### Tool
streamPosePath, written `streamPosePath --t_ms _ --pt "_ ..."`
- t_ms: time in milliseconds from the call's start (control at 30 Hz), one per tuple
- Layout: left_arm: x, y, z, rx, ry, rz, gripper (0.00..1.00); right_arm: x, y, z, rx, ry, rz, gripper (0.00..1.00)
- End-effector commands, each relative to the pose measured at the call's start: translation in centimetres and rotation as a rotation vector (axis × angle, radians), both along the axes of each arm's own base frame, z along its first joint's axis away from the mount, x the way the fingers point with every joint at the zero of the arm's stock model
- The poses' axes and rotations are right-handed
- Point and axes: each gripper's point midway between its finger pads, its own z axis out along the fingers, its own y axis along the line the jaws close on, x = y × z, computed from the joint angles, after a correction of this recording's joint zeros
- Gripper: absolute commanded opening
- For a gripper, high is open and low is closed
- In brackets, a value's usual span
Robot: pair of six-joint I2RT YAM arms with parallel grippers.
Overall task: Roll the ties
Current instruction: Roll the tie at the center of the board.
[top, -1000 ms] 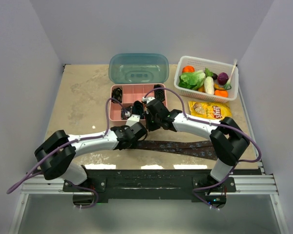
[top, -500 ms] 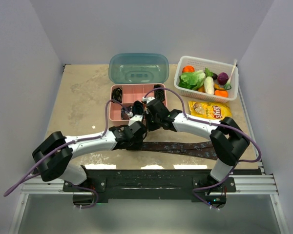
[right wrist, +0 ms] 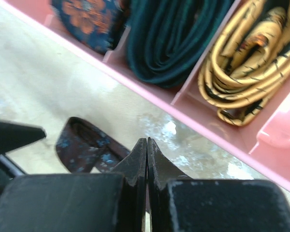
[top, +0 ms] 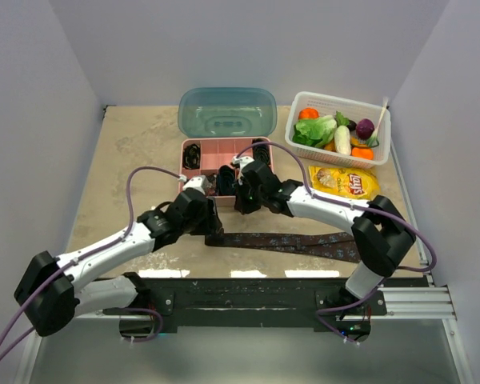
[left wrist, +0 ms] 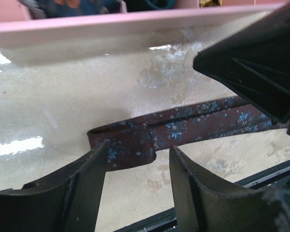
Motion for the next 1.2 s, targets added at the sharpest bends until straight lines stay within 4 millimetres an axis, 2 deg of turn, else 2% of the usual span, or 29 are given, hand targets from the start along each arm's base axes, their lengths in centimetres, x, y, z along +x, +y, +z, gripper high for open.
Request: streamPosePath --t_ms 0,167,233,267,333,367,433,533,667,800,1033,1167 --pt "0.8 0.5 1.6 -0.113 -0.034 0.009 0.59 -0.4 2.0 2.4 0.096 -0.028 0.059 0.0" --pt "1.0 2.0 1.7 -0.156 -0.019 0.041 0.65 -2.0 4.4 2.7 0.118 -0.024 0.119 0.0" --pt "1.1 2.9 1.2 -0.181 0.003 0.064 0.67 -2.4 5.1 2.8 0.127 -0.022 0.135 0.0" --pt "1.0 2.6 1.4 -0.221 0.01 0.046 0.68 -2.9 5.6 2.7 0.128 -0.02 0.146 0.0" --pt "1.1 3.6 0.5 -0.253 0.035 0.071 0.69 -3.5 6.2 2.5 0.129 -0.01 0.167 0.0" --pt "0.9 3.1 0.8 -0.299 0.042 0.047 0.69 -3.7 6.5 2.6 0.133 -0.01 0.172 0.0" --pt "0.8 4.0 -0.2 -0.33 0.07 0.074 0.7 -4.2 7.0 2.3 0.132 0.0 0.187 0.0" --pt "0.6 4.0 -0.6 -0.423 0.082 0.055 0.7 -4.7 7.5 2.0 0.138 0.012 0.195 0.0" --pt "0.4 4.9 -2.0 -0.436 0.114 0.084 0.7 -5.3 7.7 1.3 0.133 0.027 0.204 0.0" --pt "0.0 4.9 -2.9 -0.445 0.135 0.083 0.71 -5.7 7.6 0.2 0.115 0.042 0.206 0.0" --pt "-0.6 4.9 -3.9 -0.448 0.161 0.078 0.71 -6.3 6.7 -1.1 0.094 0.064 0.2 0.0" --pt "-0.2 4.7 -3.9 -0.458 0.141 0.067 0.7 -6.7 6.4 -2.0 0.08 0.073 0.198 0.0"
